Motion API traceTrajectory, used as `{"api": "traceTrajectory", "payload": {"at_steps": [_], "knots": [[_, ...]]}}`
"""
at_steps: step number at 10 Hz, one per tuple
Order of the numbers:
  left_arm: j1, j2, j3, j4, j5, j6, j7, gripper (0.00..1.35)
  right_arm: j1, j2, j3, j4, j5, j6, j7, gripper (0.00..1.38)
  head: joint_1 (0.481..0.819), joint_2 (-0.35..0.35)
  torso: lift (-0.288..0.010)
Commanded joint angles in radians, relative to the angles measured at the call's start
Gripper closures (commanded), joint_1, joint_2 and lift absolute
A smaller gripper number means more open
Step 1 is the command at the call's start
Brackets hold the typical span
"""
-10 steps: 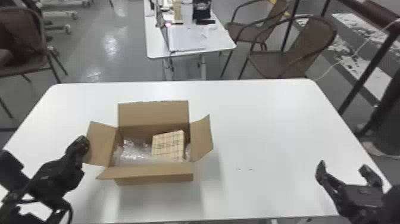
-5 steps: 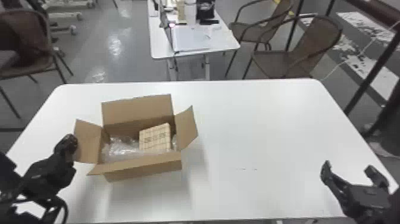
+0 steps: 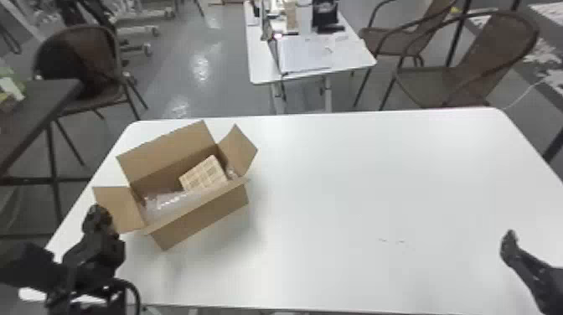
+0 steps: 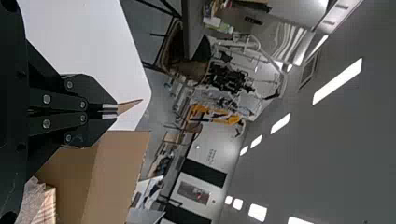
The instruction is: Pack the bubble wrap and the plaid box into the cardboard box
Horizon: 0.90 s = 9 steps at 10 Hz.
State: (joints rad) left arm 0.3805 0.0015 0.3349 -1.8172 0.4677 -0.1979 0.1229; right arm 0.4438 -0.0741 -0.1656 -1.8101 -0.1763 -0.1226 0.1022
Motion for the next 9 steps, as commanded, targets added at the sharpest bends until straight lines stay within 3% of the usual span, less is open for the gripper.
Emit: {"api": "traceTrajectory", "payload": {"at_steps": [1, 5, 7, 8, 9], "knots": [[0.0, -0.004, -0.02, 0.047, 0.015, -0.147, 0.052, 1.22, -0.002, 0.001, 0.002, -0.002, -0.002, 0.008, 0.004, 0.22, 0.695, 0.178, -0.118], [-0.018, -0.004, -0.16, 0.159, 0.055, -0.449, 0.297, 1.22, -0.002, -0.001, 0.0, -0.002, -0.005, 0.018, 0.005, 0.22, 0.695, 0.224, -0.118], [-0.038, -0.004, -0.214, 0.2, -0.014, -0.555, 0.46, 1.22, -0.004, -0.003, 0.0, -0.002, -0.003, 0.021, 0.01, 0.22, 0.695, 0.22, -0.118], [-0.055, -0.004, -0.232, 0.229, -0.067, -0.637, 0.566, 1.13, -0.007, -0.003, 0.0, 0.0, -0.003, 0.026, 0.013, 0.22, 0.695, 0.222, -0.118], [-0.066, -0.004, -0.227, 0.242, -0.084, -0.679, 0.595, 0.92, -0.008, -0.003, 0.0, 0.0, -0.002, 0.032, 0.016, 0.22, 0.695, 0.227, -0.118]]}}
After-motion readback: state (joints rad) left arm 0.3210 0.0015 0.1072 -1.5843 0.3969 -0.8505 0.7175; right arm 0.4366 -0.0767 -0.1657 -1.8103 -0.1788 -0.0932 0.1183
